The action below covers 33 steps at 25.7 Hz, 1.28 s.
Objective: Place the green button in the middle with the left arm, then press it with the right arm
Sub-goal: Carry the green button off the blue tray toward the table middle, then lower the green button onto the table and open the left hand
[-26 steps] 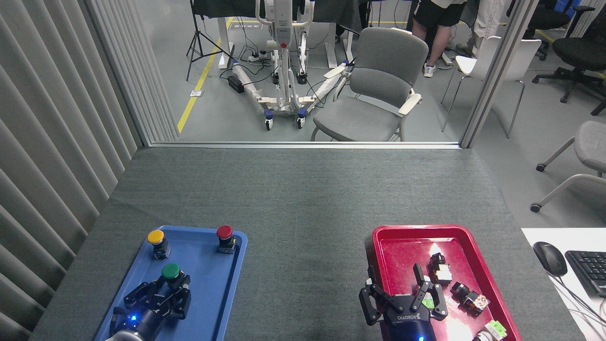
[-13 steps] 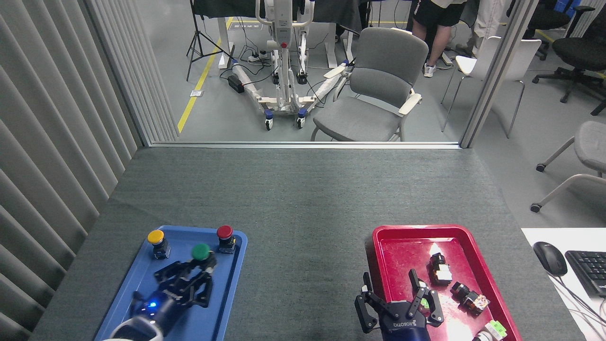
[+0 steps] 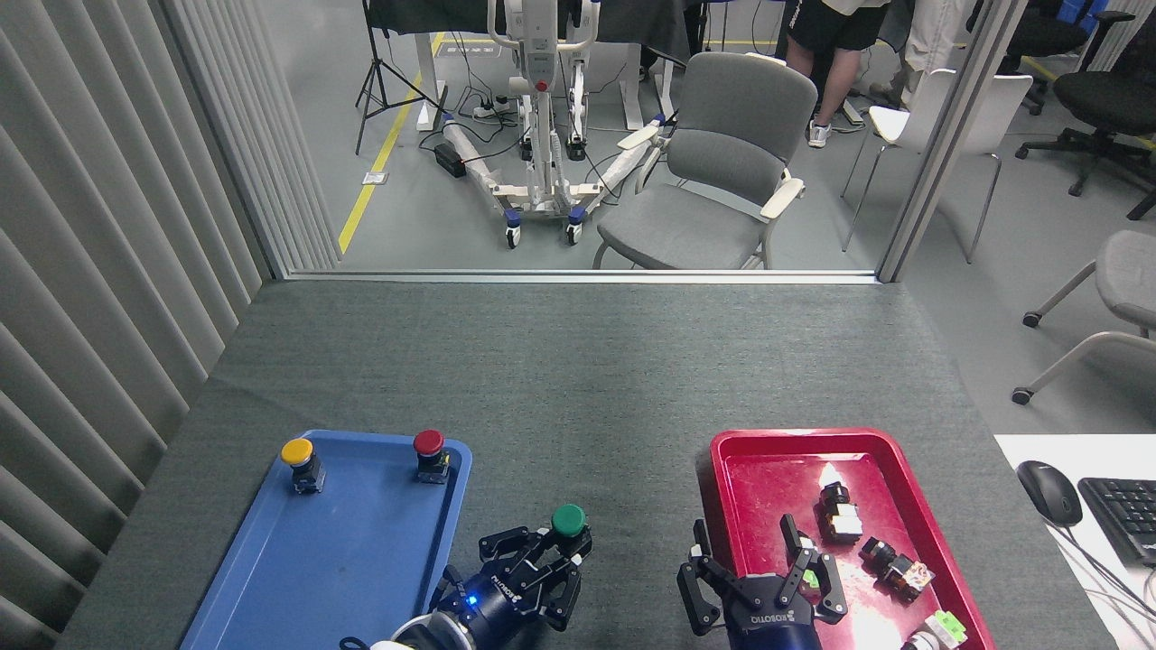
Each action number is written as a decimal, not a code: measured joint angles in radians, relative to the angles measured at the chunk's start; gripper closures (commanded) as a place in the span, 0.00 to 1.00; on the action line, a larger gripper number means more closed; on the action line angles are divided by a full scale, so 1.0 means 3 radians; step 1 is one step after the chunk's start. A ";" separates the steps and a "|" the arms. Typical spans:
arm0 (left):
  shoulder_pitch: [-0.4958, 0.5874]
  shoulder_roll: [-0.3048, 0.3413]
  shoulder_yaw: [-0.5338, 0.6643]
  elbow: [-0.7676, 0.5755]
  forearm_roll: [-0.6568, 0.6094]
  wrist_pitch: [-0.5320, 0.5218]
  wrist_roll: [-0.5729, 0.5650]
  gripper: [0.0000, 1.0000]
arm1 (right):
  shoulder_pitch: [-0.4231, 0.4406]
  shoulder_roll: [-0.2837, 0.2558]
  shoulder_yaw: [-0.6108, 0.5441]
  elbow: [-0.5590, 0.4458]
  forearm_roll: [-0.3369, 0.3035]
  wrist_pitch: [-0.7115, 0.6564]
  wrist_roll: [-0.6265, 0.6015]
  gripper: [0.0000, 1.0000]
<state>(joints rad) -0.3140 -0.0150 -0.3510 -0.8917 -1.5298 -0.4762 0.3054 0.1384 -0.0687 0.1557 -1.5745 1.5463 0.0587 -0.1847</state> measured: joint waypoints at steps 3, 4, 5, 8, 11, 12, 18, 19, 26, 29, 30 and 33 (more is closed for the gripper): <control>-0.0005 -0.0011 -0.0058 0.0079 -0.0034 0.0006 0.0003 0.55 | -0.0001 0.0018 0.0004 0.0001 0.0011 0.0000 0.0001 0.00; -0.0009 -0.0015 -0.0081 0.0095 -0.0037 0.0011 0.0007 0.21 | -0.0003 0.0030 0.0007 0.0001 0.0021 0.0000 0.0001 0.00; -0.0009 -0.0020 -0.0098 0.0106 -0.0038 0.0013 0.0007 0.04 | -0.0004 0.0043 0.0009 0.0002 0.0032 0.0011 0.0001 0.00; -0.0011 -0.0050 -0.0128 0.0113 -0.0023 0.0041 0.0013 0.00 | -0.0010 0.0077 0.0033 0.0015 0.0060 0.0055 0.0002 0.00; -0.0003 -0.0068 -0.0136 0.0097 -0.0017 0.0057 0.0013 0.00 | -0.0014 0.0090 0.0065 0.0027 0.0086 0.0075 0.0002 0.00; 0.0000 -0.0072 -0.0138 0.0092 -0.0016 0.0057 0.0005 0.00 | -0.0014 0.0094 0.0076 0.0030 0.0093 0.0080 0.0002 0.00; 0.0035 -0.0050 -0.0126 -0.0101 0.0002 0.0073 -0.0018 0.01 | -0.0021 0.0116 0.0162 0.0040 0.0112 0.0082 0.0017 0.24; 0.0067 -0.0033 -0.0111 -0.0182 0.0009 0.0075 -0.0018 0.01 | -0.0026 0.0128 0.0183 0.0043 0.0114 0.0082 0.0015 0.32; 0.0491 0.0105 0.0352 -0.0841 0.0042 0.0100 -0.0042 0.01 | -0.0161 0.0231 0.0445 0.0146 0.0142 0.0072 -0.0001 0.99; 0.0754 0.0134 0.0662 -0.1145 0.0038 0.0256 -0.0034 0.01 | -0.0238 0.0286 0.0566 0.0239 0.0172 0.0075 -0.0004 1.00; 0.0835 0.0141 0.0751 -0.1243 0.0035 0.0383 -0.0018 0.01 | -0.0271 0.0309 0.0609 0.0292 0.0189 0.0085 -0.0004 1.00; 0.1033 0.0221 0.0900 -0.1463 0.0033 0.0785 -0.0018 0.01 | -0.0361 0.0372 0.0721 0.0495 0.0243 0.0149 -0.0018 1.00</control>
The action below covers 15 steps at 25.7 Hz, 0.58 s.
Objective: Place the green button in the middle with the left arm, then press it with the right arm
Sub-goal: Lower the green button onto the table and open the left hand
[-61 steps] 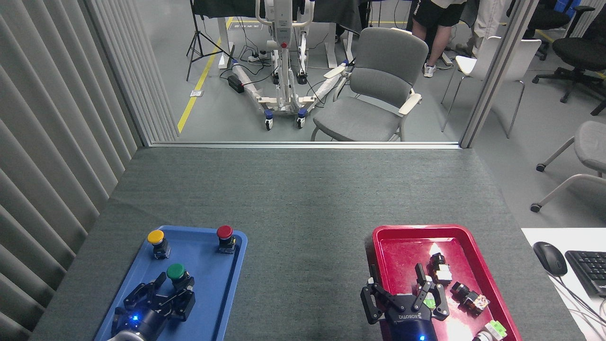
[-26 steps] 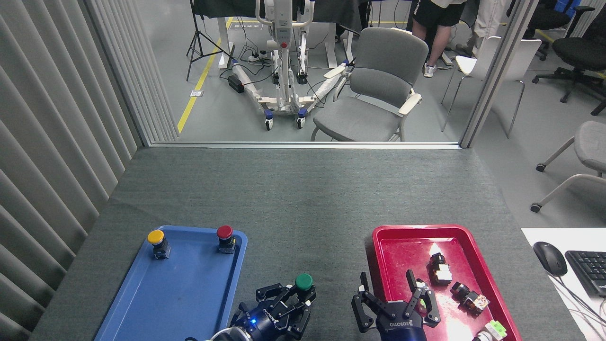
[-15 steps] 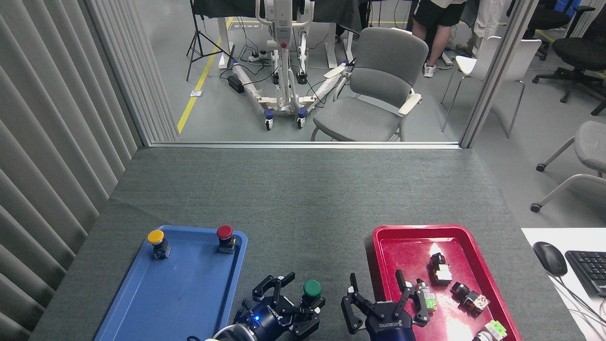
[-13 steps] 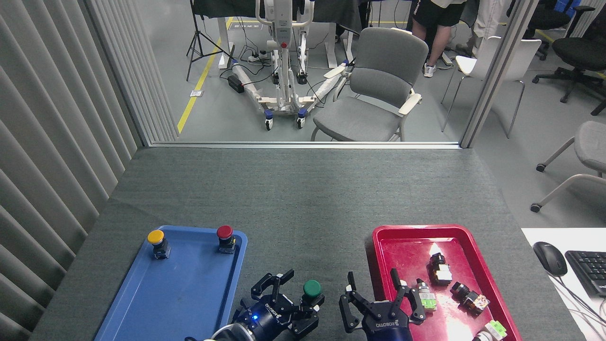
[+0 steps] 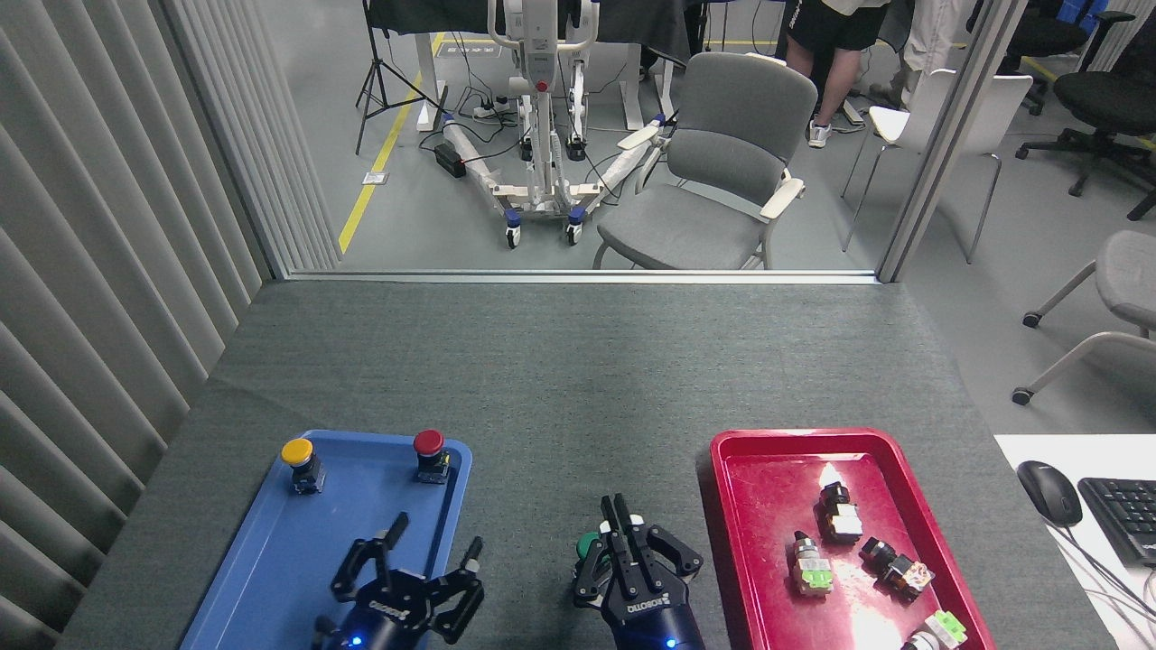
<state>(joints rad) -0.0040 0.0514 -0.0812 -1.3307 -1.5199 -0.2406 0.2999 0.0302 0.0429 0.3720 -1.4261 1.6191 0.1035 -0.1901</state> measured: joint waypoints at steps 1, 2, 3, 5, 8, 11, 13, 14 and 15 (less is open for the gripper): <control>0.0056 0.0056 0.0032 -0.0054 0.0004 0.0137 0.0000 0.01 | -0.0025 0.0018 0.0033 0.0077 0.0014 0.0027 -0.0001 1.00; 0.0102 0.0098 0.0058 -0.0088 0.0008 0.0240 0.0005 0.01 | -0.0045 0.0036 0.0062 0.0154 0.0023 0.0048 0.0003 1.00; 0.0146 0.0137 0.0095 -0.0116 0.0013 0.0331 0.0011 0.01 | -0.0071 0.0055 0.0087 0.0236 0.0030 0.0074 0.0010 1.00; 0.0214 0.0174 0.0177 -0.0144 0.0030 0.0449 0.0014 0.00 | -0.0102 0.0078 0.0113 0.0370 0.0037 0.0111 0.0015 1.00; 0.0272 0.0194 0.0264 -0.0162 0.0117 0.0513 0.0014 0.01 | -0.0136 0.0096 0.0131 0.0510 0.0042 0.0130 0.0018 1.00; 0.0285 0.0210 0.0300 -0.0176 0.0326 0.0517 -0.0004 0.01 | -0.0149 0.0100 0.0132 0.0619 0.0033 0.0147 0.0021 1.00; 0.0286 0.0230 0.0311 -0.0191 0.0492 0.0521 -0.0015 0.01 | -0.0150 0.0100 0.0132 0.0694 0.0023 0.0175 0.0024 0.99; 0.0288 0.0241 0.0318 -0.0204 0.0544 0.0521 -0.0016 0.00 | -0.0151 0.0100 0.0132 0.0726 0.0019 0.0188 0.0031 0.99; 0.0293 0.0256 0.0331 -0.0219 0.0587 0.0521 -0.0017 0.01 | -0.0152 0.0099 0.0132 0.0758 0.0015 0.0199 0.0016 0.98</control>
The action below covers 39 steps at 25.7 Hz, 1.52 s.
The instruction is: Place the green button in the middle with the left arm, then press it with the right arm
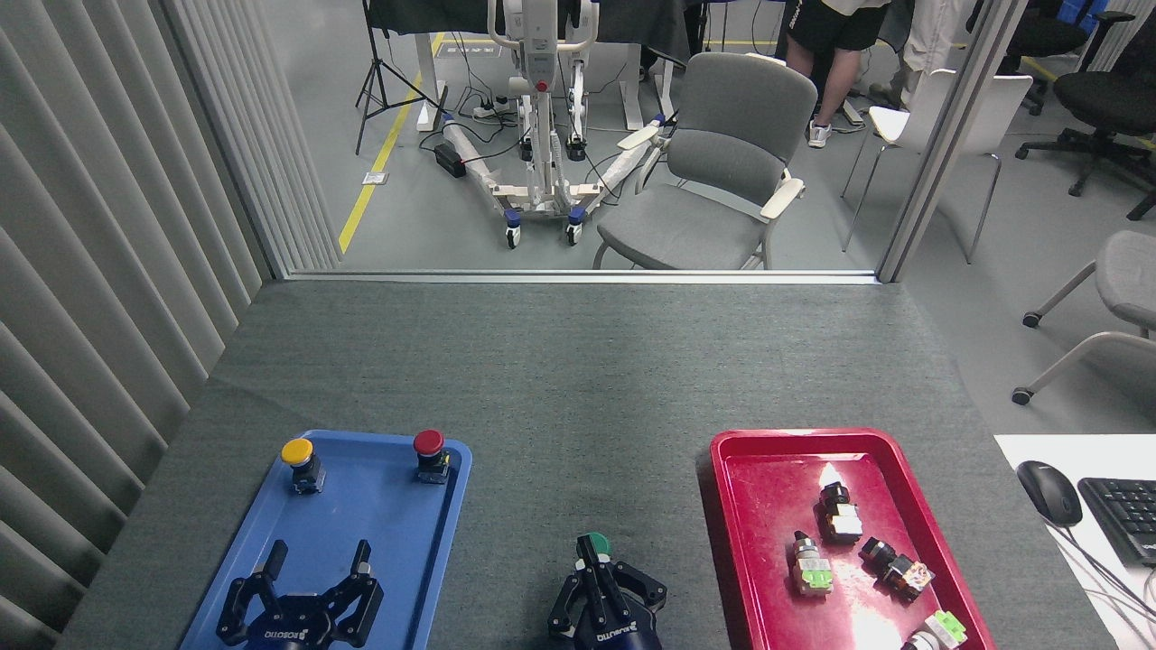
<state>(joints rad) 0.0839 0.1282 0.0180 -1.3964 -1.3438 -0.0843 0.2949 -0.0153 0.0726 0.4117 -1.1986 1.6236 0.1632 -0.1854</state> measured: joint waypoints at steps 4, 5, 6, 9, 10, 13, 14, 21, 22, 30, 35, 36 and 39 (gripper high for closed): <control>0.0048 0.0046 0.0063 -0.0050 0.0069 -0.0001 -0.0006 0.01 | -0.0004 -0.0001 0.0000 0.0077 -0.0008 0.0055 -0.0046 0.98; 0.0061 0.0055 0.0077 -0.0060 0.0075 -0.0005 -0.0007 0.01 | -0.0004 -0.0001 0.0000 0.0084 -0.0009 0.0072 -0.0049 0.97; 0.0071 0.0058 0.0090 -0.0064 0.0079 -0.0006 -0.0007 0.01 | -0.0003 -0.0001 0.0001 0.0084 -0.0010 0.0086 -0.0054 0.95; 0.0087 0.0070 0.0118 -0.0072 0.0085 -0.0006 -0.0007 0.01 | 0.0006 0.0000 0.0001 0.0005 -0.0016 0.0137 -0.0126 0.60; 0.0089 0.0072 0.0123 -0.0073 0.0087 -0.0006 -0.0007 0.01 | 0.0004 0.0001 0.0001 -0.0049 -0.0024 0.0150 -0.0213 0.47; 0.0093 0.0077 0.0130 -0.0074 0.0091 -0.0007 -0.0007 0.01 | 0.0001 -0.0001 0.0003 -0.0250 -0.0076 0.0181 -0.0379 0.00; 0.0093 0.0078 0.0132 -0.0074 0.0091 -0.0007 -0.0007 0.00 | 0.0002 -0.0007 0.0001 -0.0314 -0.0097 0.0197 -0.0414 0.00; 0.0092 0.0122 0.0162 -0.0074 0.0093 -0.0009 -0.0129 0.00 | 0.0141 -0.0073 -0.0172 -0.0639 -0.0165 0.0227 -0.0471 0.00; 0.0092 0.0127 0.0169 -0.0075 0.0094 -0.0008 -0.0135 0.00 | 0.0201 -0.0093 -0.0252 -0.0694 -0.0169 0.0211 -0.0472 0.00; 0.0098 0.0152 0.0246 -0.0080 0.0096 -0.0043 -0.0164 0.00 | 0.0642 -0.0419 -0.0837 -0.1051 -0.0666 -0.0081 -0.0473 0.00; 0.0097 0.0164 0.0277 -0.0092 0.0097 -0.0078 -0.0167 0.00 | 0.0716 -0.0634 -0.0982 -0.1102 -0.0749 -0.0177 -0.0453 0.00; 0.0097 0.0165 0.0279 -0.0093 0.0098 -0.0078 -0.0166 0.00 | 0.0731 -0.0665 -0.0990 -0.1106 -0.0740 -0.0198 -0.0451 0.00; 0.0098 0.0166 0.0282 -0.0095 0.0101 -0.0082 -0.0167 0.00 | 0.0755 -0.0727 -0.1004 -0.1128 -0.0695 -0.0280 -0.0437 0.00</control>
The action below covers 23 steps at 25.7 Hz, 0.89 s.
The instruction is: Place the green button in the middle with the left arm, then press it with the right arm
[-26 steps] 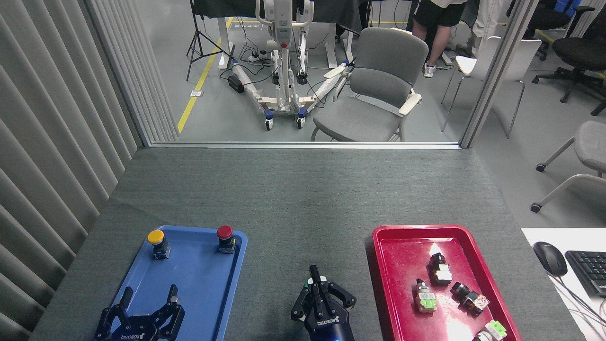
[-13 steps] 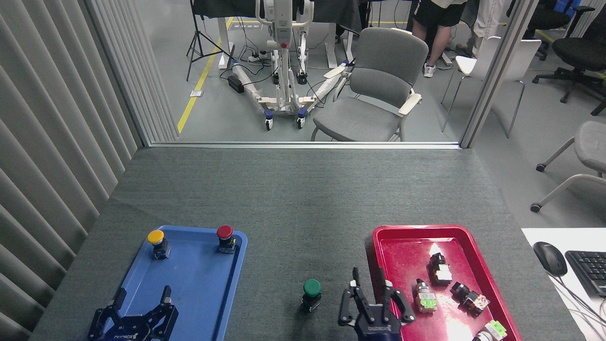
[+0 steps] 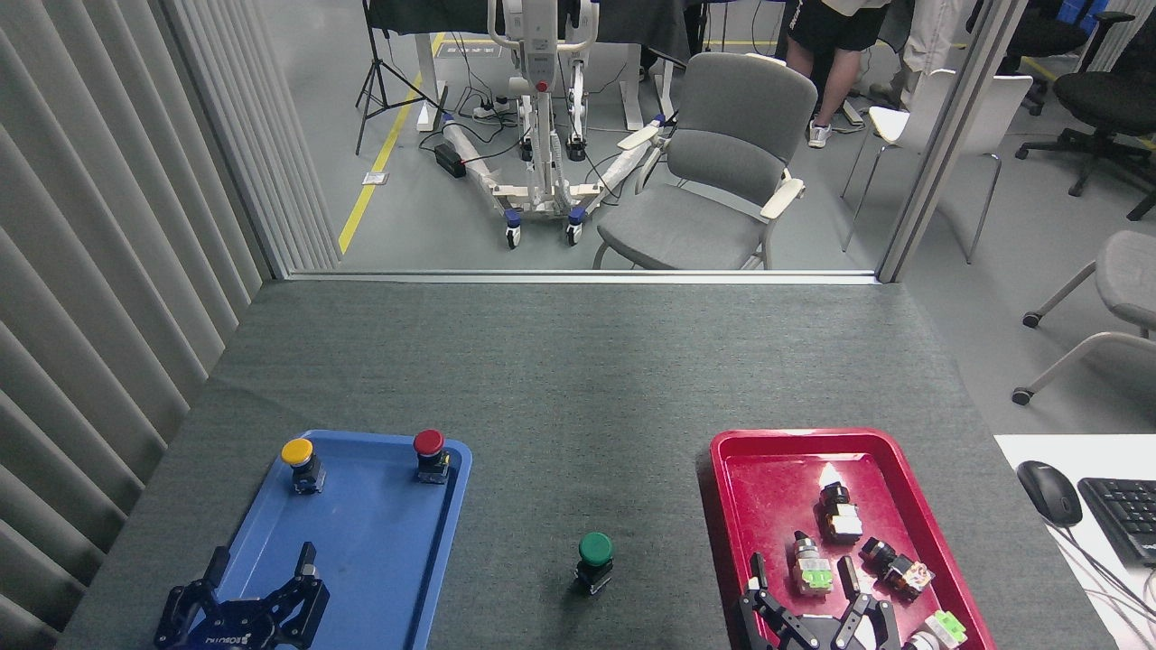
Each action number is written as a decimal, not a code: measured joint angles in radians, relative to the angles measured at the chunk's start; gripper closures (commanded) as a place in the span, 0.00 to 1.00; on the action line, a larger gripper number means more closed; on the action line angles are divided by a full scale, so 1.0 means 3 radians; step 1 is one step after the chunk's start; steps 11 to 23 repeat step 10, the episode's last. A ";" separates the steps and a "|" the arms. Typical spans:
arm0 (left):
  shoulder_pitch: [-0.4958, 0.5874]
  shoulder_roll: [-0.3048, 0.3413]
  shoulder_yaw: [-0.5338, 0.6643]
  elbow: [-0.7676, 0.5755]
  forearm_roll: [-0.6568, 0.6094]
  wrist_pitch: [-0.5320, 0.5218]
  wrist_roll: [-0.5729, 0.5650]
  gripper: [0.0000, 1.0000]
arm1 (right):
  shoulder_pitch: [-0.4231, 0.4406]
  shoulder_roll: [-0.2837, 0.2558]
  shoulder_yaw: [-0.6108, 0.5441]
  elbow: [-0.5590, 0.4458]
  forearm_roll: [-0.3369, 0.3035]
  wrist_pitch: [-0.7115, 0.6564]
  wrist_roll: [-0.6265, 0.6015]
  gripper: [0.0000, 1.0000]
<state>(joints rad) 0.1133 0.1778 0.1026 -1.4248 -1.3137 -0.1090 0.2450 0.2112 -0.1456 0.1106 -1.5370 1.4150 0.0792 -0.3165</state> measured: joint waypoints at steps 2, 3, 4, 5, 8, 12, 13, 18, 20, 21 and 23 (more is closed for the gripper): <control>0.0003 0.0000 0.0000 -0.0001 0.0001 -0.0005 0.0002 0.00 | 0.0006 -0.0022 -0.0001 -0.0018 0.0023 -0.0030 0.0004 0.00; 0.0004 0.0000 0.0001 -0.0003 0.0002 -0.0011 0.0004 0.00 | 0.0013 -0.0034 -0.0001 -0.0025 0.0033 -0.0038 0.0005 0.00; 0.0004 0.0000 0.0001 -0.0004 0.0002 -0.0030 0.0005 0.00 | 0.0018 -0.0045 -0.0001 -0.0031 0.0040 -0.0046 0.0006 0.00; 0.0003 0.0000 0.0001 -0.0005 0.0002 -0.0056 0.0005 0.00 | 0.0023 -0.0059 -0.0001 -0.0035 0.0050 -0.0049 0.0007 0.00; 0.0003 0.0000 0.0035 -0.0022 0.0006 -0.0139 0.0005 0.00 | 0.0036 -0.0091 0.0000 -0.0043 0.0082 -0.0051 0.0007 0.00; 0.0009 -0.0002 0.0098 -0.0044 0.0009 -0.0187 0.0006 0.00 | 0.0040 -0.0100 -0.0001 -0.0044 0.0094 -0.0052 0.0007 0.00; 0.0009 -0.0002 0.0098 -0.0044 0.0009 -0.0187 0.0006 0.00 | 0.0040 -0.0100 -0.0001 -0.0044 0.0094 -0.0052 0.0007 0.00; 0.0009 -0.0002 0.0098 -0.0044 0.0009 -0.0187 0.0006 0.00 | 0.0040 -0.0100 -0.0001 -0.0044 0.0094 -0.0052 0.0007 0.00; 0.0009 -0.0002 0.0098 -0.0044 0.0009 -0.0187 0.0006 0.00 | 0.0040 -0.0100 -0.0001 -0.0044 0.0094 -0.0052 0.0007 0.00; 0.0009 -0.0002 0.0098 -0.0044 0.0009 -0.0187 0.0006 0.00 | 0.0040 -0.0100 -0.0001 -0.0044 0.0094 -0.0052 0.0007 0.00; 0.0009 -0.0002 0.0098 -0.0044 0.0009 -0.0187 0.0006 0.00 | 0.0040 -0.0100 -0.0001 -0.0044 0.0094 -0.0052 0.0007 0.00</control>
